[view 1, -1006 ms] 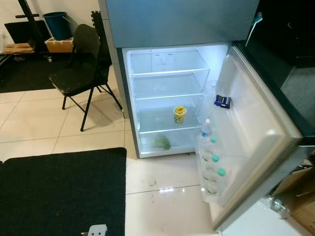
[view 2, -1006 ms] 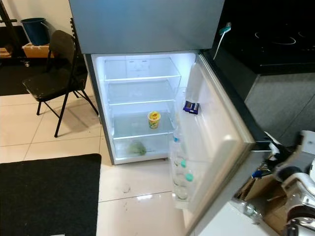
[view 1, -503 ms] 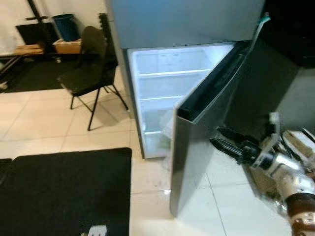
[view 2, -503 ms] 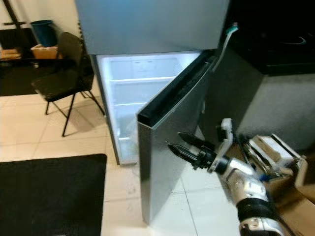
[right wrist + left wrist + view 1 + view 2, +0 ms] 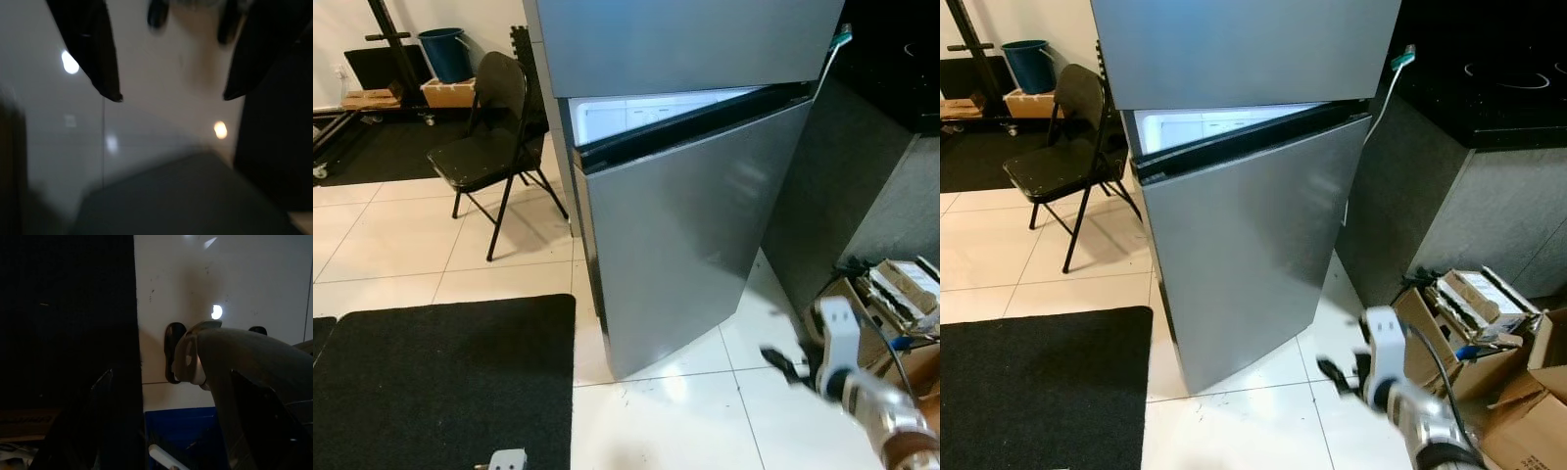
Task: Restocking fridge
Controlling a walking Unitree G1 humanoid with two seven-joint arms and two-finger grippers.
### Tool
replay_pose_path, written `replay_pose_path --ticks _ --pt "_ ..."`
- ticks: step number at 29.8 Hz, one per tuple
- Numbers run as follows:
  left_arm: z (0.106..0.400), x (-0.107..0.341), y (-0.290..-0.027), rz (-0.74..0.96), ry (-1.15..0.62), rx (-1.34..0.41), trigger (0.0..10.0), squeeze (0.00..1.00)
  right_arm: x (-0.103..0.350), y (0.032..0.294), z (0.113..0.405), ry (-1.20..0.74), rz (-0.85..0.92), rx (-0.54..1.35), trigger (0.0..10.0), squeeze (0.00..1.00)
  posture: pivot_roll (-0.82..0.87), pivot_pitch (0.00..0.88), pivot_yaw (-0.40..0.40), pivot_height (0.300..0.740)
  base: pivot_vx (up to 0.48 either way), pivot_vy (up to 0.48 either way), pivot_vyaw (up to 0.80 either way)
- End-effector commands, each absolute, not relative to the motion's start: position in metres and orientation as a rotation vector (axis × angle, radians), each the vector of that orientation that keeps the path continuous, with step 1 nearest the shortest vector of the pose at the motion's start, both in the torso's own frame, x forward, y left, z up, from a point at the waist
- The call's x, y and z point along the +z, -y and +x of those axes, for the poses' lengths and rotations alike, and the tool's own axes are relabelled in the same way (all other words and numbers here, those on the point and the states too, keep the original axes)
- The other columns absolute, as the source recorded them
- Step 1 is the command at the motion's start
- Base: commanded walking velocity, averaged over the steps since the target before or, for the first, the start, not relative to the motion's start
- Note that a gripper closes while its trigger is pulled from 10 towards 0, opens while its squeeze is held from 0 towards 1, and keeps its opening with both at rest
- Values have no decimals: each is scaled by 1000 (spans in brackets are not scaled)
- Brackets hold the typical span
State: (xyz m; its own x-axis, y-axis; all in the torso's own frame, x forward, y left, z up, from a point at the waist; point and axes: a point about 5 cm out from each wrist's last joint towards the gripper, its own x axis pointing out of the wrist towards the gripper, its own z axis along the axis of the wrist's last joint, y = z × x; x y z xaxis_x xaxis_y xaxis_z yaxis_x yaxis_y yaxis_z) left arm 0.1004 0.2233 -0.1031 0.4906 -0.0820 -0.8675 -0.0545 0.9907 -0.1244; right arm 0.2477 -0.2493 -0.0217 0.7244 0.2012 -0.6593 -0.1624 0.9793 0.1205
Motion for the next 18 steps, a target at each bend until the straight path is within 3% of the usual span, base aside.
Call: replay_pose_path --ticks 1,5,12,13,18 --pt "98 -104 -221 -132 -1073 -25 10000 0 -40 252 226 -837 -16 137 0 0 -48 0 -15 740 0 0 0" --pt "99 -105 -220 -126 -1075 -23 10000 0 -65 257 187 -975 -74 51 0 0 -46 0 -17 740 0 0 0" --pt "97 -106 -220 -113 -1097 5 10000 0 -80 256 157 -1080 -134 24 0 0 -50 0 -18 740 0 0 0" --pt "98 -106 -218 -133 -1092 9 10000 0 -83 255 150 -1100 -117 18 10000 0 -54 0 -18 740 0 0 0" --pt "99 -106 -215 -186 -1080 28 10000 0 -91 258 127 -1179 -183 11 10000 0 -54 0 -26 740 0 0 0"
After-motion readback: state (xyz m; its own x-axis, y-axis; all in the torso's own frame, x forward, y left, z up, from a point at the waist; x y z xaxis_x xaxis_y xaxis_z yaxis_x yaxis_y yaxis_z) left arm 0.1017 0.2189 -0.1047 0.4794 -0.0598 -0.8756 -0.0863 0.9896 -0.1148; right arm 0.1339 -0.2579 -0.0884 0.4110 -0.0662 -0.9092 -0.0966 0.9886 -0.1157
